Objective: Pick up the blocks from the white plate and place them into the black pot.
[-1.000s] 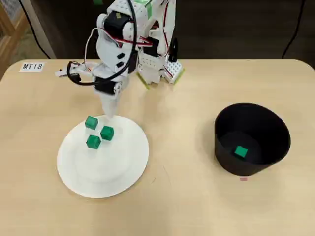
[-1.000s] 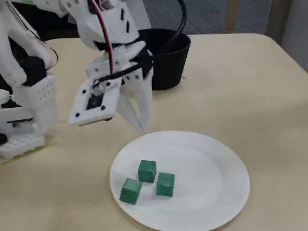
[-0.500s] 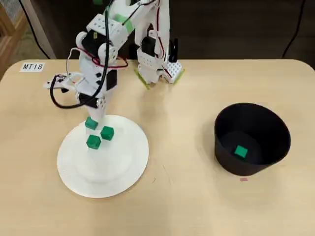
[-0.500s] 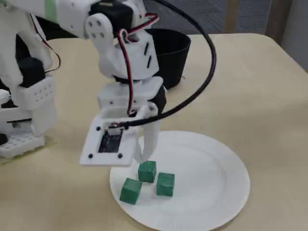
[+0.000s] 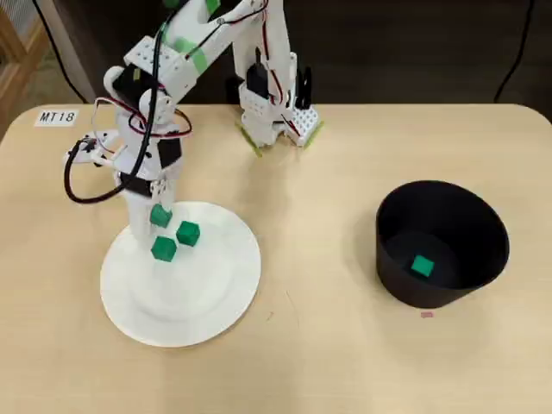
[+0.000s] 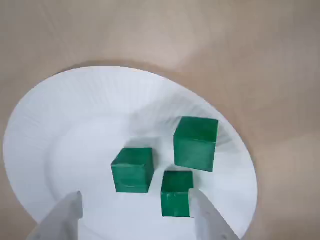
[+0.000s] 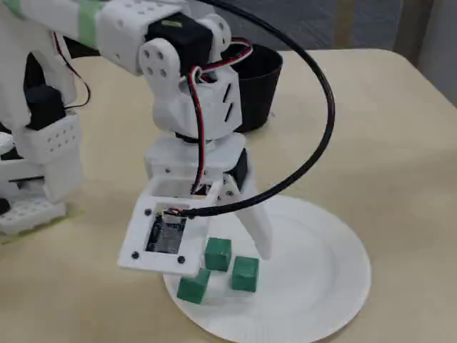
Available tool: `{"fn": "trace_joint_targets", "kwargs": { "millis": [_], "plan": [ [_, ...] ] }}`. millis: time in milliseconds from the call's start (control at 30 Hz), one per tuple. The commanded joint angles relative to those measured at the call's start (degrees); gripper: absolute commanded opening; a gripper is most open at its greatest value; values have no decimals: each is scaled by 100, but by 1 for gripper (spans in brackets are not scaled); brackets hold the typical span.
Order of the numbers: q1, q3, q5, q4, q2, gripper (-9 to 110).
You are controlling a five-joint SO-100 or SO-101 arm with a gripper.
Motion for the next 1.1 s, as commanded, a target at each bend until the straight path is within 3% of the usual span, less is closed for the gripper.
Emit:
{"fn": "trace_joint_targets", "kwargs": {
  "millis": [0,1067],
  "plan": [
    [-79,-413,-18,-26,-62,32],
    [-272,-1600,176,-70,-1854,26]
  ]
}}
